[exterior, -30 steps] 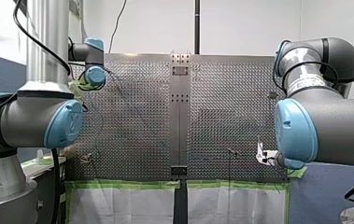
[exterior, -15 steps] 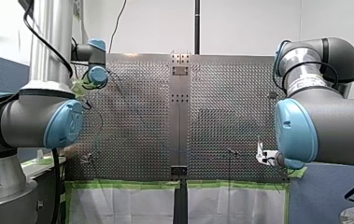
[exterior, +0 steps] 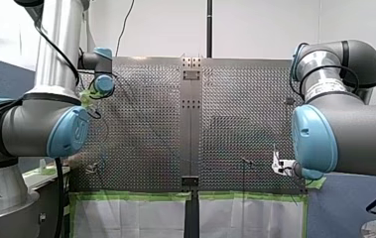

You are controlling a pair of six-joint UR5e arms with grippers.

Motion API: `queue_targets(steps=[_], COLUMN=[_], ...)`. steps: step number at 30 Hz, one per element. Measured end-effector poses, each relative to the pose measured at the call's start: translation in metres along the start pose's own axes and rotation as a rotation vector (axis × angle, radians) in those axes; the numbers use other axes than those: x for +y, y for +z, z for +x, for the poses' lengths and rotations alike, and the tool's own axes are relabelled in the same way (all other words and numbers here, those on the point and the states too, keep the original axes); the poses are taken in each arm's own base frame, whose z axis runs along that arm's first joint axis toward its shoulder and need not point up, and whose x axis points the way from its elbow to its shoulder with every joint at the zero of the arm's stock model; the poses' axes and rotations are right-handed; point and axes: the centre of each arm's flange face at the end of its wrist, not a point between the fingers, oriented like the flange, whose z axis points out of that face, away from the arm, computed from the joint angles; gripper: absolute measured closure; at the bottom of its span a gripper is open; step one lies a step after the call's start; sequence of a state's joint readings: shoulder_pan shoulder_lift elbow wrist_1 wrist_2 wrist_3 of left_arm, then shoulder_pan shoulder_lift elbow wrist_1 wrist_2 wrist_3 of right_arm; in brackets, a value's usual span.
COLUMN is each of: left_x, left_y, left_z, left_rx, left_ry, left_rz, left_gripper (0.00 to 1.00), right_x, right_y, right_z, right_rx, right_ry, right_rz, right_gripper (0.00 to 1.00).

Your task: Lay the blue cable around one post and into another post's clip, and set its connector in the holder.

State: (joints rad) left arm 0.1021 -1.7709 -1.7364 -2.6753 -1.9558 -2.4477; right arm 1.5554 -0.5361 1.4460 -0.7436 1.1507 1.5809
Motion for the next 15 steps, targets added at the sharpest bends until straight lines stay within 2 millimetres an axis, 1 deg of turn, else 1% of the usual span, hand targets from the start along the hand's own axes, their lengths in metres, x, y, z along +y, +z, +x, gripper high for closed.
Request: queue_targets(steps=[5,15], left_x=[0.002,-0.0035], left_y=[0.0007,0.0035], left_z=[-0.0005,0.0025], left_rx=[0.007,0.034], left_ry=[-0.007,-0.009], left_rz=[-0.005,0.049], left_gripper=[0.01,0.01], right_x=[-0.0005,-0.0005], right_y=[-0.0001,0.0], right_z=[-0.0002,-0.0005], right_rx=[-0.002,-0.001], right_ry=[-0.001,-0.002], right_rz=[0.0,-0.001], right_gripper=[1.0,1.0])
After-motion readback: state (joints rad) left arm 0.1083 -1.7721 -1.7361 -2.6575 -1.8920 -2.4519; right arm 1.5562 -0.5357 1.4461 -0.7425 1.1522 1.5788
